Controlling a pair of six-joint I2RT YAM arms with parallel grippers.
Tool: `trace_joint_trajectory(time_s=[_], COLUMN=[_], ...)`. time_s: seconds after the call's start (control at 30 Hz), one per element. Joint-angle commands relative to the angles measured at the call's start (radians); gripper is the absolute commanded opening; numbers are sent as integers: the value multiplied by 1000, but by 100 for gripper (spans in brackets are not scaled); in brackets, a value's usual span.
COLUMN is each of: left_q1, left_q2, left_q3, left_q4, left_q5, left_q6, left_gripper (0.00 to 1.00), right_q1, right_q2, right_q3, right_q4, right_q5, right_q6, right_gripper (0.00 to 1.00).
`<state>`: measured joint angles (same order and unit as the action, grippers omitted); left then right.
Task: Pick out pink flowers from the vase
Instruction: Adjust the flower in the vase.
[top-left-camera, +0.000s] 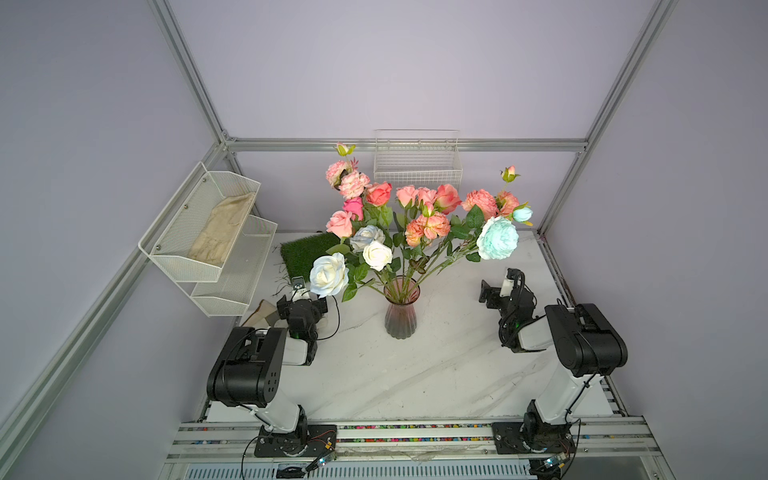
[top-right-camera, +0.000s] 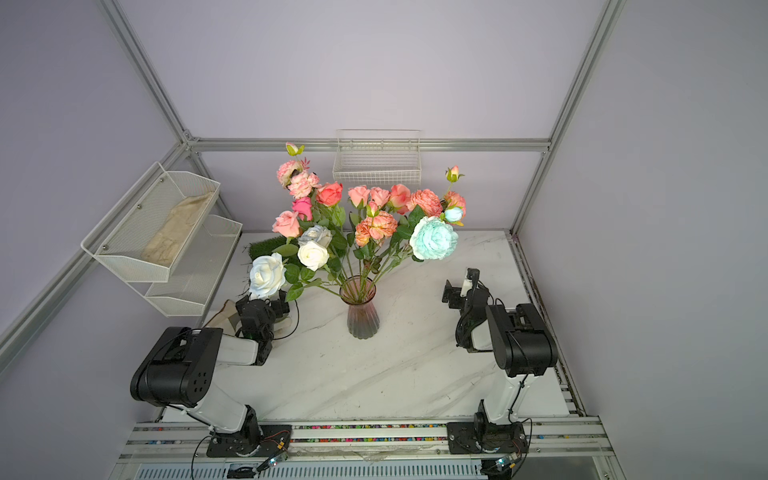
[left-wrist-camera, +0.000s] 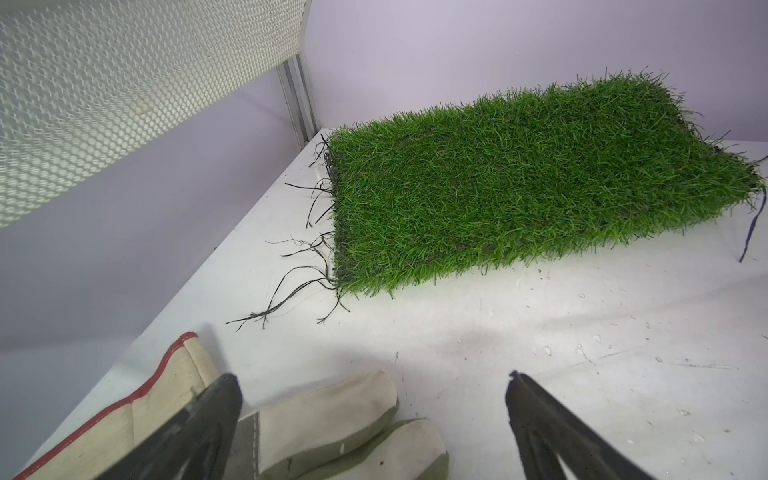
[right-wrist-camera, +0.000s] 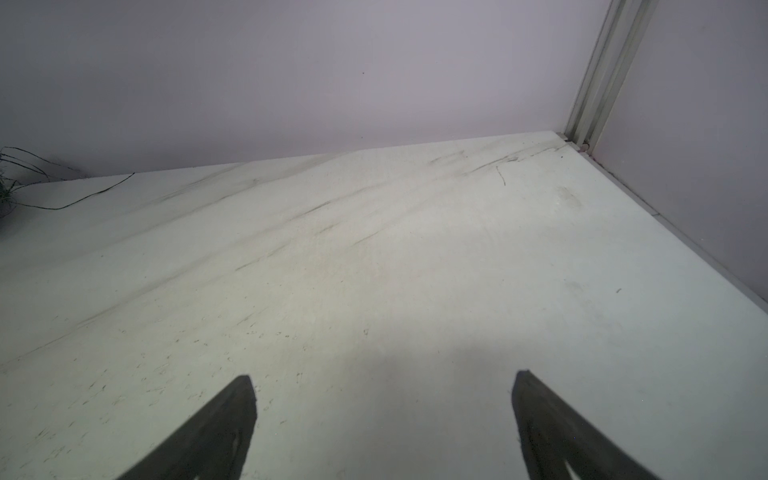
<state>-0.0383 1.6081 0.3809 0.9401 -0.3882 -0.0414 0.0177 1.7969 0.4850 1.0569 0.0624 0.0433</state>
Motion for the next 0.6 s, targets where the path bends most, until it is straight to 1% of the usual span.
trace_joint_trajectory(time_s=[0.0,0.33,0.37,0.43,0.5,0.53,0.57], left_q1=[6,6,8,7,7,6,4], left_q2=[-31,-30,-30,-29,-33,-33,-48], left_q3=[-7,-14,-13,-12,-16,-15,-4], left_q4=[27,42,42,41,43,53,15], left_q5=[6,11,11,11,11,16,30], left_q6=[-4,0,0,0,2,13,16], left_gripper=[100,100,100,100,100,100,100], right_q1=[7,8,9,16,17,21,29], right_q2=[-28,-27,-32,-92,-170,-187,-203], right_q3=[-10,-11,-7,49,174,225,243], right_q4=[8,15,13,-138,-456,-578,-624], right_q5=[5,8,23,56,56,75,94], right_q6=[-10,-11,-11,-4,28,55,78], right_gripper=[97,97,97,97,97,94,90])
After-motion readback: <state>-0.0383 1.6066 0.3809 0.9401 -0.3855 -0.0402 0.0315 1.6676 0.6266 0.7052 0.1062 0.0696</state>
